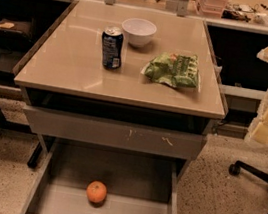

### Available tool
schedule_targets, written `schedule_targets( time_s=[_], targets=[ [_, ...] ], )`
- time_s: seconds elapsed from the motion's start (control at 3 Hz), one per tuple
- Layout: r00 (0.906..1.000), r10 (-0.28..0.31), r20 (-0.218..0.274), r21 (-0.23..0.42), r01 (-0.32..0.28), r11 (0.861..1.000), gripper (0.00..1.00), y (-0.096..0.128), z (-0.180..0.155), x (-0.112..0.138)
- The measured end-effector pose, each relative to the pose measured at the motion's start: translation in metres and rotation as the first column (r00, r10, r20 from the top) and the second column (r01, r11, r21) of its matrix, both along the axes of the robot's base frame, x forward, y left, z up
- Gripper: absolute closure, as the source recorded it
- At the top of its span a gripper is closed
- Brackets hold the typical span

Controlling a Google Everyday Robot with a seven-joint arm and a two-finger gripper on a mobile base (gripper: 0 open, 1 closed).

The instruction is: Pick orange from middle drawer and place on counter

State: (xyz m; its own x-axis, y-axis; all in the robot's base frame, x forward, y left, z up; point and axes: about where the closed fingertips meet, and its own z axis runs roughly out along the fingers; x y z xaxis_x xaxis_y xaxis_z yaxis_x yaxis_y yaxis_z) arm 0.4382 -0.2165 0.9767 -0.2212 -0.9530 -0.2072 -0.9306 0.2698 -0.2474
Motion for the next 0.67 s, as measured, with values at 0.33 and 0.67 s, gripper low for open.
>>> schedule_targets(
  time_s=[0.33,0.67],
  targets=[
    [1.0,0.0,0.0,0.0,0.0,1.0,0.0,0.0,0.0,0.0],
    [1.0,0.004,-0.003,-0.014,-0.004,1.0,0.0,0.006,-0.015,-0.005]
  ],
)
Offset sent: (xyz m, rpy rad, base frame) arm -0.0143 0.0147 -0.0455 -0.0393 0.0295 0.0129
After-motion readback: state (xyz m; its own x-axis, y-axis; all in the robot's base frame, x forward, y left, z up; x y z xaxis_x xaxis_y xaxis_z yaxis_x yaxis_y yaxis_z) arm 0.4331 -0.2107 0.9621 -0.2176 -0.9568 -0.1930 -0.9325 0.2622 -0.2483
